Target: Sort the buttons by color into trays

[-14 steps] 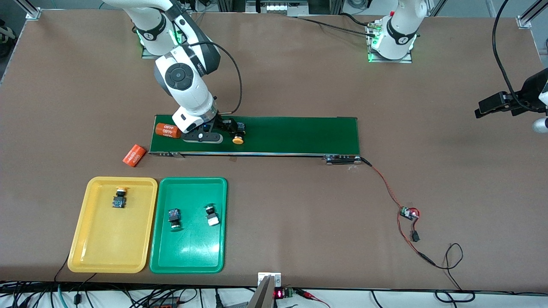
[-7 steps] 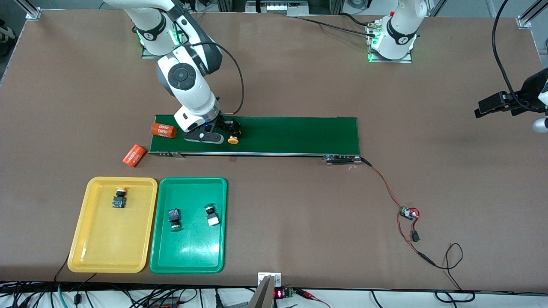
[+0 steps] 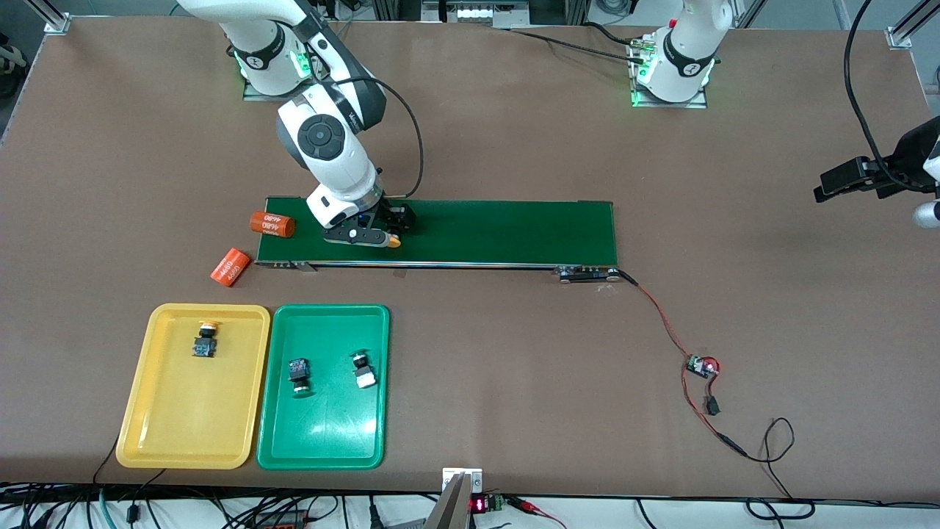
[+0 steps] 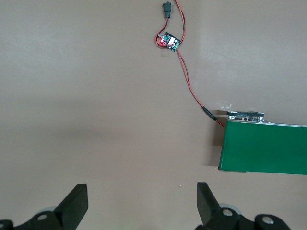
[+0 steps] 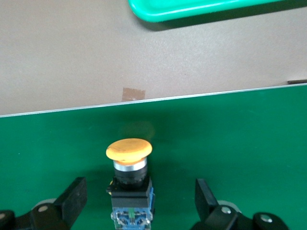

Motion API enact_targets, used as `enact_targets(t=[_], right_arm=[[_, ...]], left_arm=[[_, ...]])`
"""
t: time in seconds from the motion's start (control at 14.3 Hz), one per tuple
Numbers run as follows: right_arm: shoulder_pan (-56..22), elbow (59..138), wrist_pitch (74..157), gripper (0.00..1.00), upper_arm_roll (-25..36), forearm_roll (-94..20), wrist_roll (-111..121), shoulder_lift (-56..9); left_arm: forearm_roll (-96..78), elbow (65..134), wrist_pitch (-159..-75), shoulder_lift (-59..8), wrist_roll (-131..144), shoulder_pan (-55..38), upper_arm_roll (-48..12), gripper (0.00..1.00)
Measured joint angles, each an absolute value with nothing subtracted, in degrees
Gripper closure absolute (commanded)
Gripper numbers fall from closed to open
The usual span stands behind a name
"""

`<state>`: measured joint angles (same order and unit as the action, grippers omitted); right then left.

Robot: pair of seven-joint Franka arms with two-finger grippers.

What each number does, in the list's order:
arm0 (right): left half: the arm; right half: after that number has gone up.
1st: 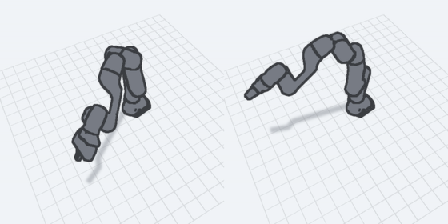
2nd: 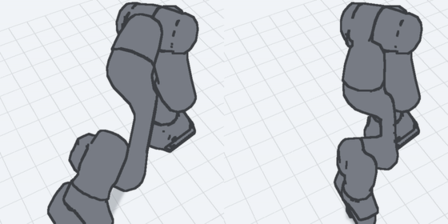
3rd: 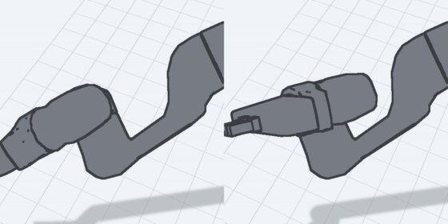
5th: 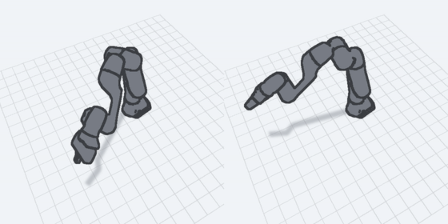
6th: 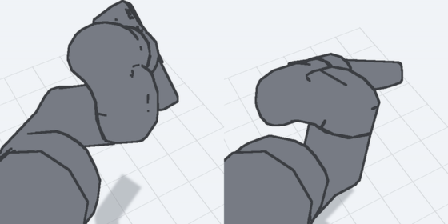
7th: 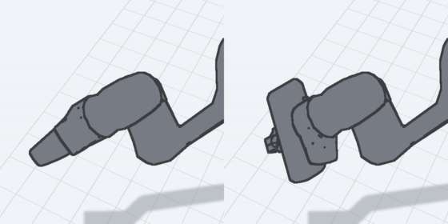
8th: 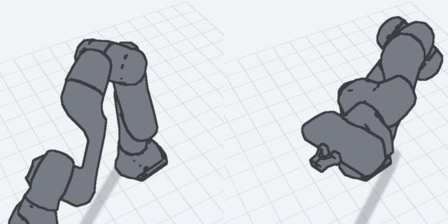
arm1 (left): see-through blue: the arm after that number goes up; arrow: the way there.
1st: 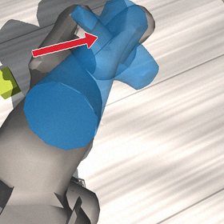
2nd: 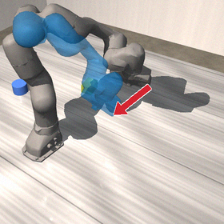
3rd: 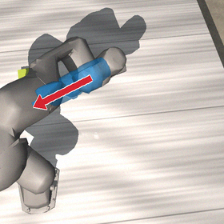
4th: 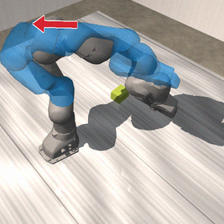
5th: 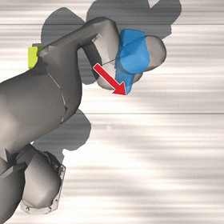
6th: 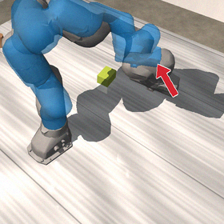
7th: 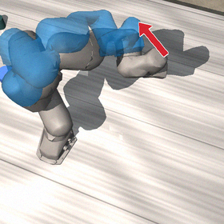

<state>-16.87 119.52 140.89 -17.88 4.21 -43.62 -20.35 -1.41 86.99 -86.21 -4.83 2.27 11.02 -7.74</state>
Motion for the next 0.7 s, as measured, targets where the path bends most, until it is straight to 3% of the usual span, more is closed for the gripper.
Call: enact_targets(t=[0.14,0.28,0.42,0.56,0.7], right_arm=[[-17.17,119.48,141.47,0.21,-17.9,4.44,-43.62,-21.43],[-17.47,119.44,141.71,0.51,-17.9,5.31,-43.59,-22.06],[-17.54,119.43,141.72,0.74,-17.9,5.93,-43.58,-22.27],[-17.53,119.43,141.72,0.92,-17.9,5.97,-43.56,-22.29],[-17.46,119.39,141.72,0.98,-17.87,5.98,-43.5,-22.29]], left_arm=[[-1.41,86.99,-86.21,-4.83,2.27,11.02,-7.74,0.0],[-1.41,86.99,-86.21,-4.83,2.27,11.02,-7.76,0.0],[-1.41,86.99,-86.3,-4.82,2.27,10.99,-7.86,0.0],[-1.41,86.98,-87.14,-4.77,2.27,10.84,-8.13,0.0],[-1.41,86.98,-88.05,-4.74,2.27,10.69,-8.35,0.0]])
